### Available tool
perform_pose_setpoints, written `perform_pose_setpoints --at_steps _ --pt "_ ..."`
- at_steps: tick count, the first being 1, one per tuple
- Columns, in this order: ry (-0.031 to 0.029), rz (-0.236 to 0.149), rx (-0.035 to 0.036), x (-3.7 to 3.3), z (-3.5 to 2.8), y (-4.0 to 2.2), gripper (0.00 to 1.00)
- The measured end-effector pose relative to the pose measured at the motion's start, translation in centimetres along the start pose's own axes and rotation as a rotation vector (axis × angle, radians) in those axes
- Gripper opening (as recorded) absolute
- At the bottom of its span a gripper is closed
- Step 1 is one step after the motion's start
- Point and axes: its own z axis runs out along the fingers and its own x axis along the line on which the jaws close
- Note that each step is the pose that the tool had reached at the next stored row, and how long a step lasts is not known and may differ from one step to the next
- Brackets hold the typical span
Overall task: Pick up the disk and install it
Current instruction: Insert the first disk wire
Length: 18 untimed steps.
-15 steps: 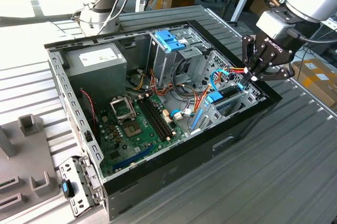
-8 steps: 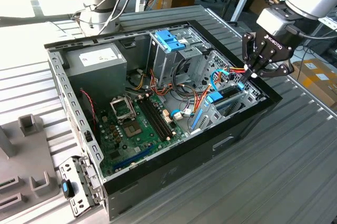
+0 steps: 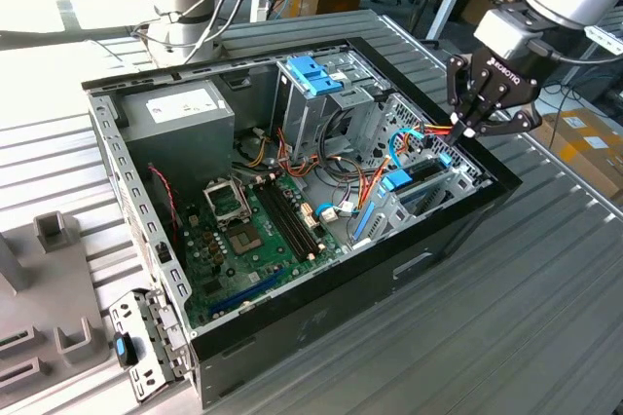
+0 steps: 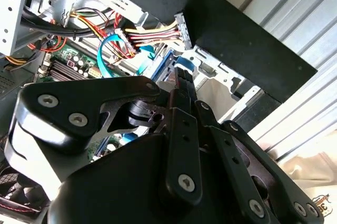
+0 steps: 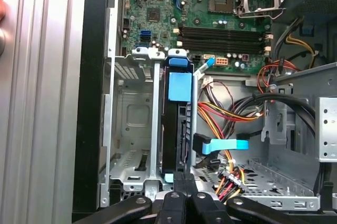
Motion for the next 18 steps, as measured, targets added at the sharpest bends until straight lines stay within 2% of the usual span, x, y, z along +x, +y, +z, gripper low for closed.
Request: perform_pose_setpoints --at_steps 13,18 --pt "0.0015 -0.023 -0.0022 -0.35 -0.13 -2.27 0.11" --pt "0.0015 -0.024 -0.0022 -0.36 -0.13 -2.38 0.11"
